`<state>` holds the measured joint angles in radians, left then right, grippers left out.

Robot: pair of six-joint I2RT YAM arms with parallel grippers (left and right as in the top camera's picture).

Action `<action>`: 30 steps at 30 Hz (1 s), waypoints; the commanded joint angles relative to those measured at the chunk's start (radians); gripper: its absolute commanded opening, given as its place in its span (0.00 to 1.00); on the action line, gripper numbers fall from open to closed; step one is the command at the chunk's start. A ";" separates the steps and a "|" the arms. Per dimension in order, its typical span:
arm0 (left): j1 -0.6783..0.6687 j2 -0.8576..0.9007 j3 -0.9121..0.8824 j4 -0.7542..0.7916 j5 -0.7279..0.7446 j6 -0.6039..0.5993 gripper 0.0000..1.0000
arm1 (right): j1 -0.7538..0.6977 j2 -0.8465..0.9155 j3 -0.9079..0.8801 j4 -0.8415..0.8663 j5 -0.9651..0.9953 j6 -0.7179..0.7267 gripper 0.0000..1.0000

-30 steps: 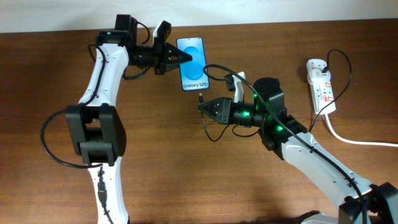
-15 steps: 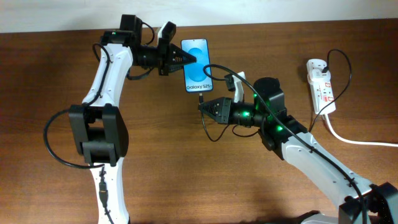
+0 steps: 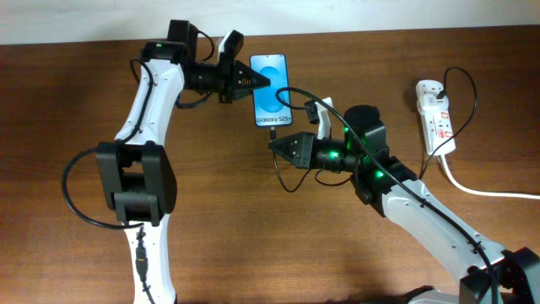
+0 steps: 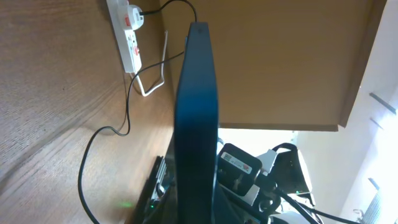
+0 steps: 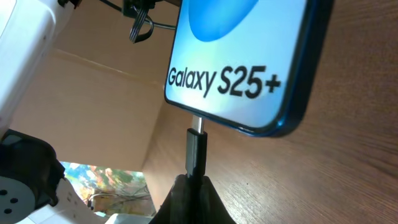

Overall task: Plug charger to phone and switch on socket
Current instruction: 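Push the plug upward into the phone's bottom port with the right gripper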

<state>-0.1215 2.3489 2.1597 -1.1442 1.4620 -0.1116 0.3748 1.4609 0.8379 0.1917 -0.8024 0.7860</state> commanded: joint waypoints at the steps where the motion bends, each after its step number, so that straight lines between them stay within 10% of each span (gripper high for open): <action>1: -0.003 -0.006 0.011 -0.002 0.034 0.024 0.00 | -0.015 0.003 -0.004 0.006 0.001 -0.003 0.04; 30: -0.021 -0.006 0.011 0.000 0.109 0.035 0.00 | -0.029 0.003 -0.004 0.008 0.000 -0.002 0.04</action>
<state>-0.1253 2.3489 2.1597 -1.1435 1.4853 -0.0959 0.3557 1.4609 0.8371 0.1951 -0.8169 0.7860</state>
